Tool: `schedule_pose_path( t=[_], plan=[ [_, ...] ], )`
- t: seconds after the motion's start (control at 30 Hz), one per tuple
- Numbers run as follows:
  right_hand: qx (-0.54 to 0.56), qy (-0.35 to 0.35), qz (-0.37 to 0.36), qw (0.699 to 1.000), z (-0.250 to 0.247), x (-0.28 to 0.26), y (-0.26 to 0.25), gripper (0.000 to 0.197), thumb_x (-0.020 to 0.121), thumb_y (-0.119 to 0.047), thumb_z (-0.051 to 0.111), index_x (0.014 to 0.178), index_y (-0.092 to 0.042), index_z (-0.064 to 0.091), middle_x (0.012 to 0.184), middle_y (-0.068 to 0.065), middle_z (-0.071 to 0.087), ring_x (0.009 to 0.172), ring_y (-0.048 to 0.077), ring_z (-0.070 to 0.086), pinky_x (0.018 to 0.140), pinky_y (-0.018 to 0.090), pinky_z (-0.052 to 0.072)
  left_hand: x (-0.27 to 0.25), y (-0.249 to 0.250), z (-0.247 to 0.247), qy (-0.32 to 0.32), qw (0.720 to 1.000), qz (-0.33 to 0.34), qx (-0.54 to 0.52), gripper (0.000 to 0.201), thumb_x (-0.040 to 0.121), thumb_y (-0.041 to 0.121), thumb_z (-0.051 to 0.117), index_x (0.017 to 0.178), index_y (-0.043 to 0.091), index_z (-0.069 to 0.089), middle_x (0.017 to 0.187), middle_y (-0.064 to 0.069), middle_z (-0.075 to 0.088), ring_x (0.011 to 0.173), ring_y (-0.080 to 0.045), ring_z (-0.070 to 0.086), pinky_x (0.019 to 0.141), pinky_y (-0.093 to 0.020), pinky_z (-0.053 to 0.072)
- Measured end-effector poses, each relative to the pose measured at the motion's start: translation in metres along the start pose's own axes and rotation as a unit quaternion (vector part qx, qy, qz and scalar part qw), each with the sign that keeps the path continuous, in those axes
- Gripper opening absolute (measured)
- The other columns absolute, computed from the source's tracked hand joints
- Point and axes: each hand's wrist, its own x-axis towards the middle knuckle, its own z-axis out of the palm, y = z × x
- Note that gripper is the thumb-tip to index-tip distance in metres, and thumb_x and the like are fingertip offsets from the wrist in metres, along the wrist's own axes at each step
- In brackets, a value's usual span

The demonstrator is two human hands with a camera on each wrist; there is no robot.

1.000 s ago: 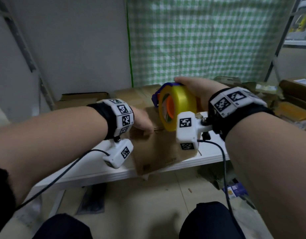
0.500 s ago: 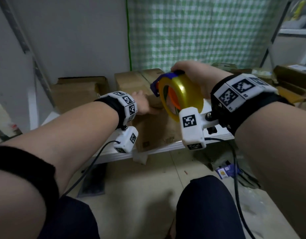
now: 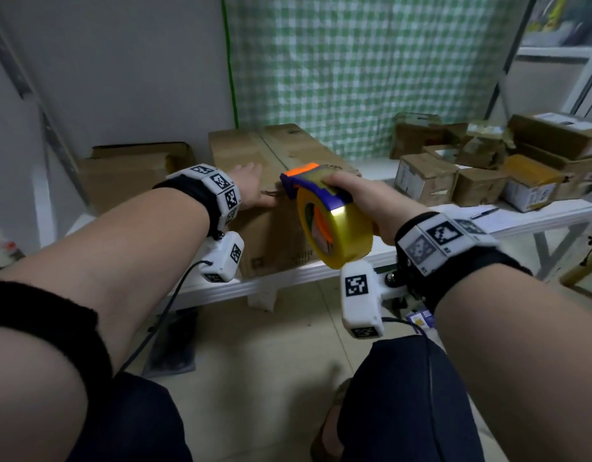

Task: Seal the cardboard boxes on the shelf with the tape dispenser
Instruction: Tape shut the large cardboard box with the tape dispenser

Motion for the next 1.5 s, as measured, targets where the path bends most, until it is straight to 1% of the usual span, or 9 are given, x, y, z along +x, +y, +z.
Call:
schedule_pose_path(
  t=[0.13,0.33,0.43,0.53,0.87,1.1,1.3,1.43,1.5],
  plan=[
    [0.037,0.025,0.007,0.999,0.007,0.005,0.019,0.031,0.083,-0.041,0.066,0.092,-0.012,0.066,0.075,0.005,0.070,0.056,0.015,0.065,0.052,0.019,0.052,0.004,0.002,0.000,0.007,0.996,0.084,0.000,0.088,0.090,0.035,0.059,0.152,0.017,-0.002,0.160,-0.003,-0.002,0.146,-0.029,0.003,0.115,-0.054,0.013],
    [0.071,0.037,-0.021,0.997,0.013,0.002,0.045,0.023,0.086,-0.037,0.064,0.076,-0.016,0.065,0.071,0.001,0.067,0.058,0.011,0.063,0.052,0.016,0.049,0.013,-0.002,0.003,-0.037,0.989,0.142,-0.016,0.088,0.089,0.028,0.062,0.151,0.021,0.000,0.159,-0.007,0.001,0.146,-0.030,0.004,0.118,-0.048,0.010],
    [0.074,0.051,-0.027,0.996,0.010,-0.005,0.066,0.023,0.084,-0.035,0.066,0.077,-0.014,0.068,0.076,0.006,0.069,0.064,0.015,0.065,0.064,0.023,0.052,0.010,0.004,-0.001,-0.042,0.990,0.134,-0.014,0.082,0.093,0.025,0.058,0.151,0.020,0.001,0.158,-0.011,0.001,0.146,-0.030,0.002,0.118,-0.037,0.002],
    [0.077,0.039,0.001,0.996,0.000,-0.014,0.090,0.034,0.078,-0.042,0.071,0.089,-0.011,0.069,0.088,0.011,0.073,0.077,0.023,0.069,0.081,0.037,0.053,0.009,0.006,-0.002,-0.038,0.992,0.122,-0.003,0.079,0.094,0.026,0.055,0.151,0.027,0.001,0.159,-0.007,0.000,0.145,-0.032,0.003,0.118,-0.039,0.004],
    [0.064,0.032,0.033,0.997,-0.006,-0.024,0.107,0.043,0.079,-0.047,0.067,0.104,-0.014,0.064,0.095,0.009,0.072,0.088,0.024,0.068,0.082,0.035,0.053,0.006,0.012,-0.006,-0.040,0.994,0.106,0.013,0.078,0.094,0.024,0.056,0.151,0.028,0.003,0.159,-0.005,0.003,0.144,-0.026,0.014,0.115,-0.038,0.013],
    [-0.067,0.058,0.037,0.995,0.008,-0.014,0.087,0.044,0.077,-0.056,0.062,0.084,-0.013,0.066,0.107,0.018,0.067,0.100,0.033,0.063,0.096,0.046,0.048,0.008,0.020,-0.010,-0.045,0.996,0.076,-0.018,0.081,0.087,0.017,0.059,0.151,0.031,0.012,0.159,-0.002,0.011,0.141,-0.026,0.022,0.112,-0.036,0.024],
    [-0.173,0.034,0.002,0.984,0.018,0.001,0.036,0.042,0.094,-0.041,0.047,0.119,-0.011,0.062,0.128,0.018,0.057,0.118,0.034,0.052,0.099,0.038,0.042,0.009,0.028,0.002,0.040,0.997,0.070,-0.021,0.064,0.095,0.046,0.042,0.151,0.022,0.020,0.157,-0.008,0.020,0.141,-0.027,0.025,0.110,-0.033,0.024],
    [-0.133,0.036,0.025,0.990,0.019,0.010,0.020,0.027,0.089,-0.038,0.052,0.087,-0.013,0.064,0.122,0.015,0.061,0.110,0.033,0.058,0.101,0.041,0.044,0.014,0.026,0.016,0.112,0.991,0.072,0.026,0.072,0.089,0.059,0.046,0.149,0.025,0.025,0.149,-0.006,0.038,0.131,-0.030,0.041,0.104,-0.046,0.039],
    [-0.121,0.029,0.022,0.992,0.016,0.012,0.019,0.032,0.093,-0.033,0.049,0.111,-0.011,0.063,0.130,0.014,0.056,0.116,0.028,0.055,0.103,0.039,0.043,0.014,0.029,0.020,0.141,0.987,0.075,0.033,0.072,0.086,0.058,0.052,0.146,0.023,0.032,0.141,-0.008,0.048,0.123,-0.031,0.048,0.096,-0.044,0.046]
  ],
)
